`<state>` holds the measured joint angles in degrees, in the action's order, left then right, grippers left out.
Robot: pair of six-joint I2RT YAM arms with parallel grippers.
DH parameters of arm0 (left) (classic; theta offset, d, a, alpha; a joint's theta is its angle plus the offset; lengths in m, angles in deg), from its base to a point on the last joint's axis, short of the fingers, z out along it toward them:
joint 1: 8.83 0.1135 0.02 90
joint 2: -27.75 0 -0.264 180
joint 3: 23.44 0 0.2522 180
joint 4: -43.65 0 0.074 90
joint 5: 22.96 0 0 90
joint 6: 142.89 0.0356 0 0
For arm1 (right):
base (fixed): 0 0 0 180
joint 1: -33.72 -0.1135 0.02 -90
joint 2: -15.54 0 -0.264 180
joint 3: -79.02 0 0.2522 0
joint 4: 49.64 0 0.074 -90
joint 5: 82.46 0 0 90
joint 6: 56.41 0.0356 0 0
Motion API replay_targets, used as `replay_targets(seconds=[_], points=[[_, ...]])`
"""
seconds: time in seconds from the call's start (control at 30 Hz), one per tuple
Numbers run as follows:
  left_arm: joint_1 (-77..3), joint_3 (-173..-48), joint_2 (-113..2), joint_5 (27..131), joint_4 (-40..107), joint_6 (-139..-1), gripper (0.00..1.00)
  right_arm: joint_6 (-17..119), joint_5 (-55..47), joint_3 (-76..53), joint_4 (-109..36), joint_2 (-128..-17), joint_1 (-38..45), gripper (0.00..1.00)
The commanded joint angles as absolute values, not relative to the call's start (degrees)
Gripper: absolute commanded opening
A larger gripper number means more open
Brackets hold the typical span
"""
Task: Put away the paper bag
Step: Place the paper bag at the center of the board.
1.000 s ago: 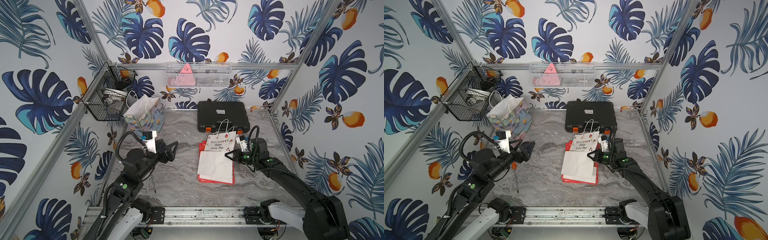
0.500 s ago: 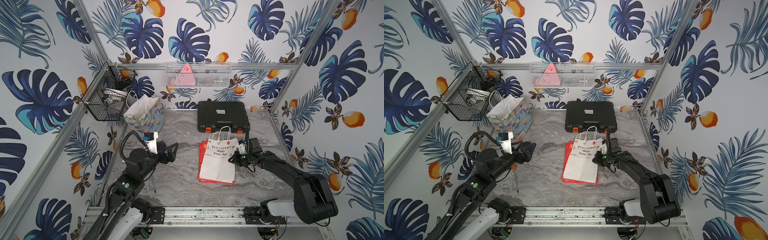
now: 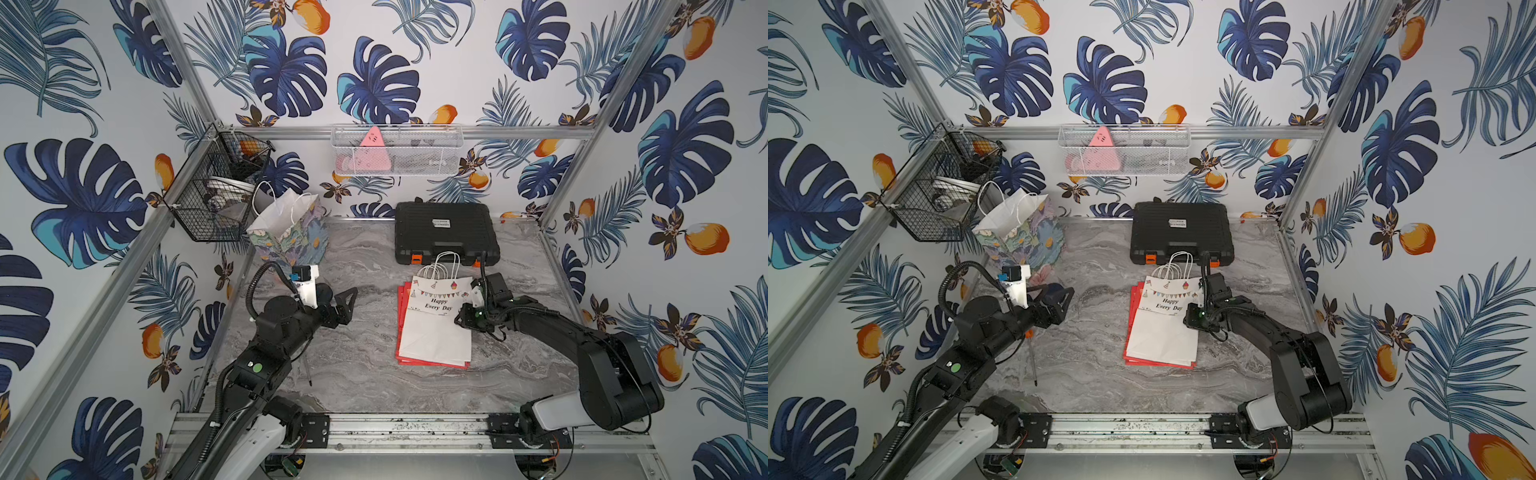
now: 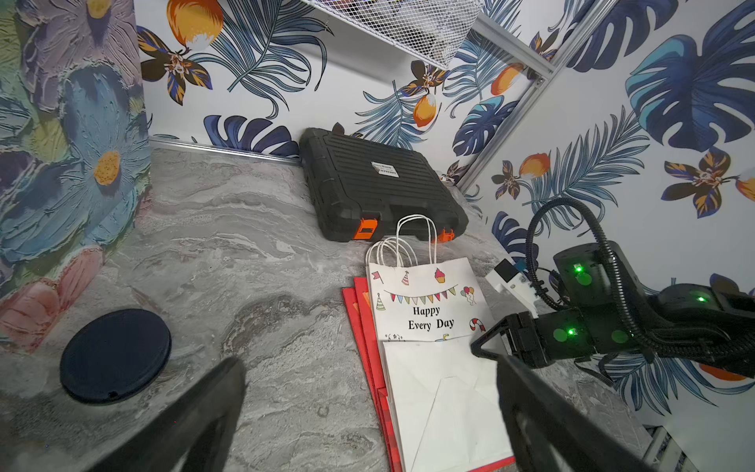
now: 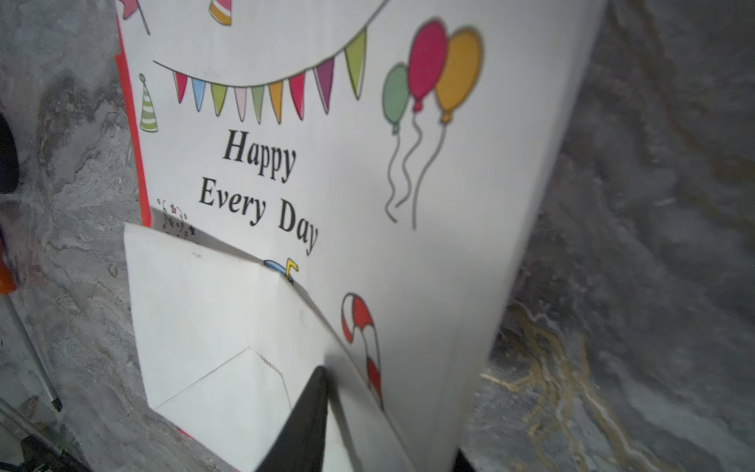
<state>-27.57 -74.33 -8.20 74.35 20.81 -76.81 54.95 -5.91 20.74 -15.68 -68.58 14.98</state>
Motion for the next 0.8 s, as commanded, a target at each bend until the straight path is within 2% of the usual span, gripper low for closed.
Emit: replay_targets(seconds=[0.0, 0.17, 0.23, 0.3, 0.37, 0.43, 0.53, 0.63, 0.77], points=[[-27.5, -74.8, -8.4, 73.7, 21.3, -76.3, 0.99, 53.4, -3.1, 19.8, -14.6, -69.8, 14.6, 0.41], [-27.6, -75.7, -9.0, 72.9, 20.5, -75.6, 0.99, 53.3, -1.3, 18.1, -13.9, -72.0, 13.9, 0.65], [-27.6, -76.1, -9.1, 72.2, 19.9, -75.4, 0.99, 53.7, 0.0, 17.7, -13.3, -71.7, 13.7, 0.72], [-27.6, -76.6, -9.3, 70.9, 19.2, -75.5, 0.99, 54.0, 2.1, 17.8, -13.1, -69.8, 13.6, 0.78], [-27.5, -77.4, -10.0, 69.1, 17.8, -75.7, 0.99, 54.3, 5.2, 17.9, -12.7, -66.3, 13.5, 0.91], [-27.6, -79.0, -11.5, 67.2, 15.6, -75.6, 0.99, 54.4, 7.0, 18.1, -12.7, -61.7, 13.6, 1.00], [-27.4, -83.0, -14.7, 63.5, 11.3, -75.0, 0.99, 53.1, 8.2, 19.5, -15.0, -52.3, 13.6, 1.00], [-27.4, -89.9, -19.8, 54.1, 3.5, -75.5, 0.99, 52.1, 7.3, 22.1, -18.6, -43.2, 13.6, 1.00], [-27.3, -101.4, -29.1, 46.6, -9.2, -73.1, 0.99, 52.0, 7.5, 24.0, -20.0, -36.4, 13.6, 1.00]])
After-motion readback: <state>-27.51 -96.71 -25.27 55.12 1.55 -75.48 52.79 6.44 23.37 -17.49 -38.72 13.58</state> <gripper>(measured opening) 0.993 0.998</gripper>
